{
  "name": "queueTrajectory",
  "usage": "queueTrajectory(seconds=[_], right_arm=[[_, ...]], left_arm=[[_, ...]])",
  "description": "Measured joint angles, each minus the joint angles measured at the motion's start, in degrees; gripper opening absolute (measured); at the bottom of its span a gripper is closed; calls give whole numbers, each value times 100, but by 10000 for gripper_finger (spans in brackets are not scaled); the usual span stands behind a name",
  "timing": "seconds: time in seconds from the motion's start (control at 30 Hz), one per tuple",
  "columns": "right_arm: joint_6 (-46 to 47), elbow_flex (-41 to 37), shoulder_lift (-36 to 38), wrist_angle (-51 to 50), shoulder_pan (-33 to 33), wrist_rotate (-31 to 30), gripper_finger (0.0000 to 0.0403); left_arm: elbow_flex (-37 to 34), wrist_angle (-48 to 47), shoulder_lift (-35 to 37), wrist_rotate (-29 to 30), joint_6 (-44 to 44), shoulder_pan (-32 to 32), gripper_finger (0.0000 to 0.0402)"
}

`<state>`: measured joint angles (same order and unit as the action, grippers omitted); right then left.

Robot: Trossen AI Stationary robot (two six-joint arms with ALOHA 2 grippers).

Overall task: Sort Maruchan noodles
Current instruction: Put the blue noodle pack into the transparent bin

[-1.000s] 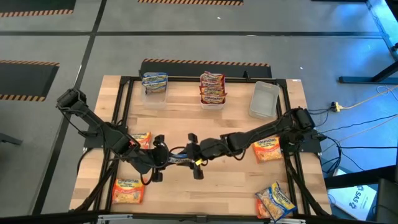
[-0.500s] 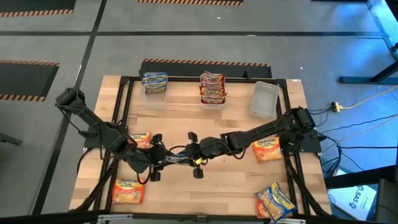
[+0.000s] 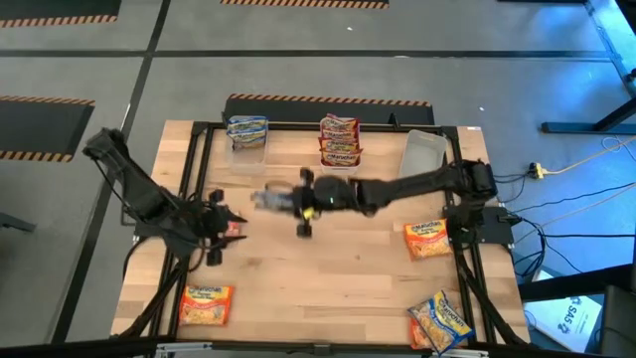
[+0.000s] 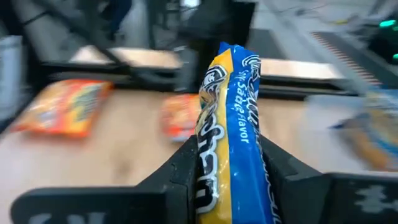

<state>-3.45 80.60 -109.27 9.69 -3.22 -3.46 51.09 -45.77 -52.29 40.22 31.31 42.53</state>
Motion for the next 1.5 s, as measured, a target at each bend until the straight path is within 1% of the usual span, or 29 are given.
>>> queueTrajectory(seconds=[0.17,0.33,0.4,0.57,0.67,0.73,0.87,1.0,1.1,1.3,1.5], right_arm=[[-175,2,-6,296,704,31,86],[-316,58,-172,980,1328,394,86],[-325,201,-305,969,1553,615,86],[-348,1044,-988,942,1962,1187,87],[-597,1718,-1448,827,2125,1370,91],[-847,2184,-1781,728,2221,1569,90],[-1273,3083,-2431,293,2364,2019,87],[-1378,3836,-2998,230,2410,2132,87],[-1398,4225,-3348,267,2426,2257,89],[-1405,4626,-3824,366,2440,2334,87],[-1536,4627,-4037,343,2426,2253,90]], left_arm=[[0,-461,610,550,2,295,179],[0,-606,987,902,3,509,179],[0,-606,1019,954,-18,535,179],[-2,-593,997,1151,-33,540,179],[-2,-575,992,1217,-39,540,179],[-2,-548,1000,1313,-90,540,179],[-2,-324,1108,1319,-401,540,179],[-2,-247,1225,1280,-493,540,179],[-2,-254,1263,1277,-498,538,179],[-2,-256,1263,1265,-498,540,179],[-2,-258,1257,1284,-498,537,179]])
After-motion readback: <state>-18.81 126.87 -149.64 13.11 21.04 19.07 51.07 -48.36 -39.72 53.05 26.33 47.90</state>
